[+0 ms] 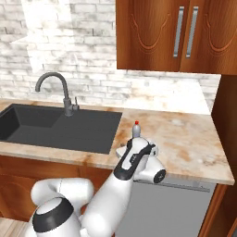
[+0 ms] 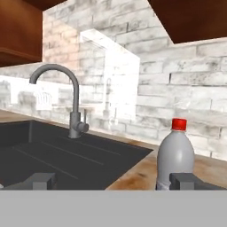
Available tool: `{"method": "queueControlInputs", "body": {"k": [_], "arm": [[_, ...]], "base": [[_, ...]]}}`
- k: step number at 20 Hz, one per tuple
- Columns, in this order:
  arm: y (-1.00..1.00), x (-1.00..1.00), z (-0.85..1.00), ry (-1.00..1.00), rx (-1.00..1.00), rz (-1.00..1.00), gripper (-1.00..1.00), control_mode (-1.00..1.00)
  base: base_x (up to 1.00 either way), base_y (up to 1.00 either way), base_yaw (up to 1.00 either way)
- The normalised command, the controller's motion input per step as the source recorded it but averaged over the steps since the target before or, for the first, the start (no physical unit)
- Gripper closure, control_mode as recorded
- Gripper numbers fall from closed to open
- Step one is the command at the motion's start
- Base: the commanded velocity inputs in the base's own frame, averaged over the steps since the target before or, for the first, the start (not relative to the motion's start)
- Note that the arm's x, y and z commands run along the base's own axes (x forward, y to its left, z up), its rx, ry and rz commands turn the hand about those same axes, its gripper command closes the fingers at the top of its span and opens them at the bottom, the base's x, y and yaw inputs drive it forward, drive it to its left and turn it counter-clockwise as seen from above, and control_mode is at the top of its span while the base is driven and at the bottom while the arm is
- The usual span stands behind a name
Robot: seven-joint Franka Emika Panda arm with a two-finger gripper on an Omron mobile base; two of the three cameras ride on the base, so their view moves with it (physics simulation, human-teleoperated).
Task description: Take the bottled waters from the counter and place them in the freezer to freeze. Close the freezer door after placing the bottles.
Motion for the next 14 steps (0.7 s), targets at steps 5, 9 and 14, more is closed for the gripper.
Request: {"method": "queueControlInputs", "body": {"k": [5,9,14], "arm": [[-0.01,0.44,0.0,0.0,0.0,0.0,-1.0,-1.0],[-0.15,0.21,0.0,0.0,0.0,0.0,-1.0,-1.0],[-0.12,0.12,0.0,0.0,0.0,0.0,-1.0,-1.0]], "base": [[0.0,0.0,0.0],[0.0,0.0,0.0],[0.0,0.0,0.0]]}}
